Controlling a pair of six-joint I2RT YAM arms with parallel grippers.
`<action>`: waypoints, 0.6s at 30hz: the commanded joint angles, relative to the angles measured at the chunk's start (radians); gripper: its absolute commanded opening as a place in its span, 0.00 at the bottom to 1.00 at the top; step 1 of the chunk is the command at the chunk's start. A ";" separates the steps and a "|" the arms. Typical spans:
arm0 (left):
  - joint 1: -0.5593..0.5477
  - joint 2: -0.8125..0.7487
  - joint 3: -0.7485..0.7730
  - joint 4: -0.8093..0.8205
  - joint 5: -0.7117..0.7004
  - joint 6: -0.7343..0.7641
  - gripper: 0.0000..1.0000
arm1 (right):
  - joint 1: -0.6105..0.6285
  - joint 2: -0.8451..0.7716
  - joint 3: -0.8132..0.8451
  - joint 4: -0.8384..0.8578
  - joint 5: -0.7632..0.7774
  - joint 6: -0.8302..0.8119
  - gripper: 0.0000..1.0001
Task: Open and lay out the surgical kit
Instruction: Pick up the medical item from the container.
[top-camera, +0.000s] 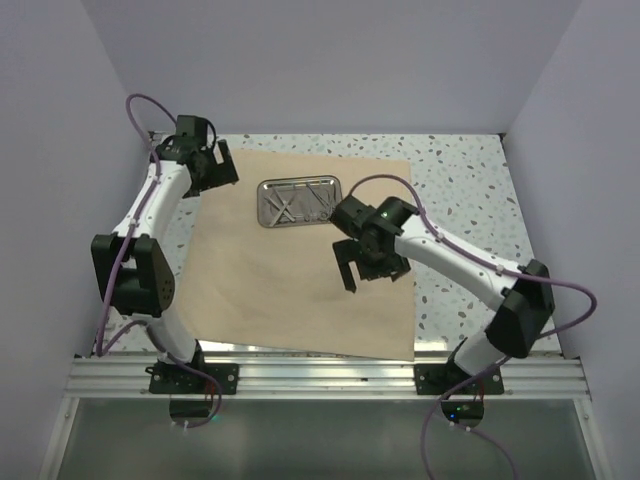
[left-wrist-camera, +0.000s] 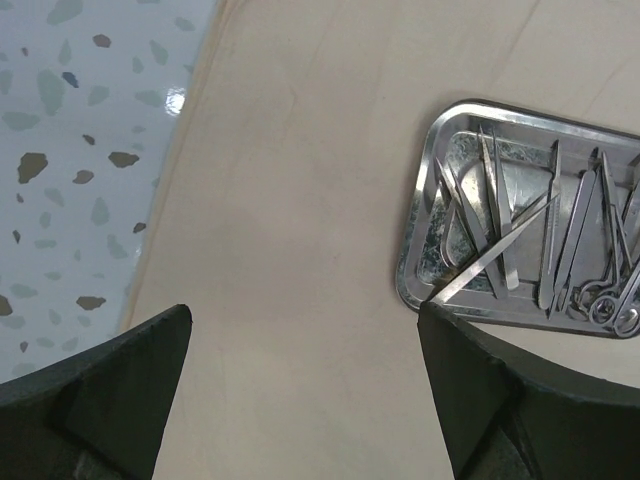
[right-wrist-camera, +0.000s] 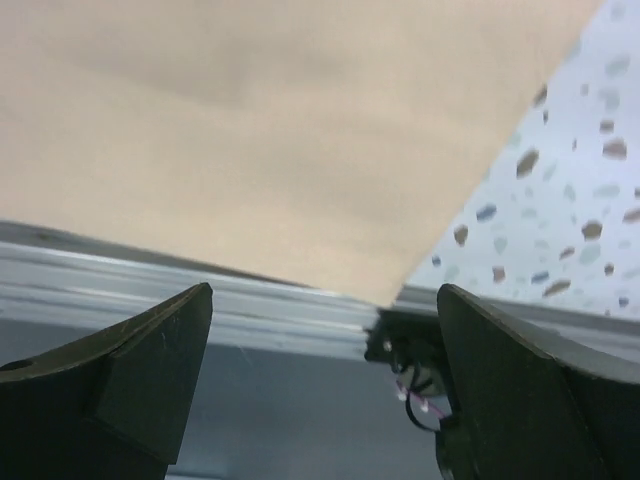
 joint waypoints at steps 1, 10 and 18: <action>-0.047 0.093 0.072 0.026 0.049 0.048 0.98 | -0.052 0.188 0.207 0.075 0.020 -0.093 0.98; -0.241 0.424 0.470 -0.061 0.003 0.074 0.88 | -0.113 0.373 0.525 0.025 -0.006 -0.145 0.98; -0.310 0.524 0.475 -0.003 0.032 0.117 0.47 | -0.172 0.175 0.232 0.056 0.023 -0.131 0.98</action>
